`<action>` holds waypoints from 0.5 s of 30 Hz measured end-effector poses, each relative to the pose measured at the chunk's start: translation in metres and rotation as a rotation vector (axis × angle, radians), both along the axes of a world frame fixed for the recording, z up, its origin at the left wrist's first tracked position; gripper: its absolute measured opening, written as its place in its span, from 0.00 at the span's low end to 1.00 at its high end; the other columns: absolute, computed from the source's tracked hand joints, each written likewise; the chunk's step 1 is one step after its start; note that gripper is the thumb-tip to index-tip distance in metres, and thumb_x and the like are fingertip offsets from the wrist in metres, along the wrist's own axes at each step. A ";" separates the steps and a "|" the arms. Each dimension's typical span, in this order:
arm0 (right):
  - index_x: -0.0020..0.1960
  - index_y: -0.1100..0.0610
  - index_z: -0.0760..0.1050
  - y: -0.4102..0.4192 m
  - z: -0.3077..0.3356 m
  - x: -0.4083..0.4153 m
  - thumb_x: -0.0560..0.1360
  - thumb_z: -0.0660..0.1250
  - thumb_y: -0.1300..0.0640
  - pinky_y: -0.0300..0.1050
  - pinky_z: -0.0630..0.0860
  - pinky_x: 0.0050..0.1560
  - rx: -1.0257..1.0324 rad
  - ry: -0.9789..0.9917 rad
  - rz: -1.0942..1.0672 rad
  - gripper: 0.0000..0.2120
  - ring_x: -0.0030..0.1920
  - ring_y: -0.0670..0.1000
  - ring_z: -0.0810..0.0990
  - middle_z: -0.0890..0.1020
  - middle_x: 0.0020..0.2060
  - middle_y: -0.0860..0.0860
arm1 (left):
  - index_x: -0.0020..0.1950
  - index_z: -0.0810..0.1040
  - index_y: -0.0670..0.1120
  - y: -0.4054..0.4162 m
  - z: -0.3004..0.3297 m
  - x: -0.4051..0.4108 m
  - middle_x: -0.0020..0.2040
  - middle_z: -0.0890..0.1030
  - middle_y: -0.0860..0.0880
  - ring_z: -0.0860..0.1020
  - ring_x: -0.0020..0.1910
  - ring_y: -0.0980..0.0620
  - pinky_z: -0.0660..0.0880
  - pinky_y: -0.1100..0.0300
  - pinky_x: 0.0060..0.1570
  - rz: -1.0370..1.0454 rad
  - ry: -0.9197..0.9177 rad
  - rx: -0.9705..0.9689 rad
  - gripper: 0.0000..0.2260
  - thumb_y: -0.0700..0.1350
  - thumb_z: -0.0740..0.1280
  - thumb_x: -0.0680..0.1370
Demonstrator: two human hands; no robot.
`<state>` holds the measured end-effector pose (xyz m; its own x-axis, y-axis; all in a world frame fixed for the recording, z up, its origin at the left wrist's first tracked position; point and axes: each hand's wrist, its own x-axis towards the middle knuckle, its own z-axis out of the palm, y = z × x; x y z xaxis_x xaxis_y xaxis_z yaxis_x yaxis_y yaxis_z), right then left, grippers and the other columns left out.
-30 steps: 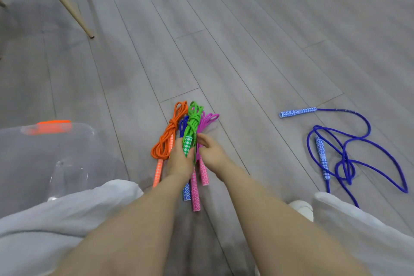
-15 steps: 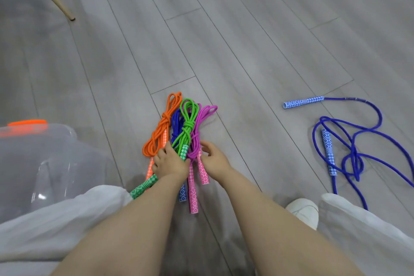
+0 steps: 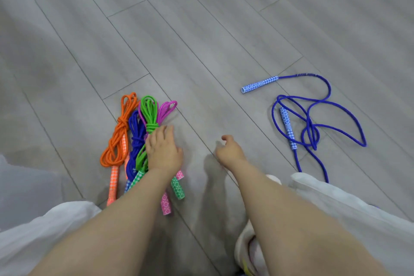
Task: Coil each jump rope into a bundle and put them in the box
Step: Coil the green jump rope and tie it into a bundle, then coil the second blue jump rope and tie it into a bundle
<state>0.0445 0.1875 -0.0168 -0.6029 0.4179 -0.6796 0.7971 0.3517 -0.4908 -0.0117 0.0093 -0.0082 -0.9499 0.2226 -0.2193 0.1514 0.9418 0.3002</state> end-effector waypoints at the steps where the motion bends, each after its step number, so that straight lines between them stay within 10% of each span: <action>1: 0.72 0.55 0.64 0.016 -0.003 0.007 0.78 0.60 0.55 0.47 0.68 0.63 0.011 -0.012 -0.041 0.22 0.65 0.60 0.72 0.74 0.64 0.60 | 0.72 0.66 0.44 0.009 0.000 0.002 0.70 0.68 0.43 0.64 0.70 0.41 0.55 0.46 0.71 -0.040 0.001 0.004 0.30 0.44 0.66 0.70; 15: 0.65 0.62 0.69 0.193 -0.040 0.115 0.74 0.64 0.59 0.53 0.71 0.60 0.332 -0.195 -0.270 0.20 0.63 0.63 0.73 0.74 0.63 0.63 | 0.67 0.72 0.49 0.113 -0.027 0.044 0.66 0.73 0.49 0.68 0.66 0.45 0.64 0.55 0.63 -0.287 -0.289 0.096 0.21 0.41 0.63 0.74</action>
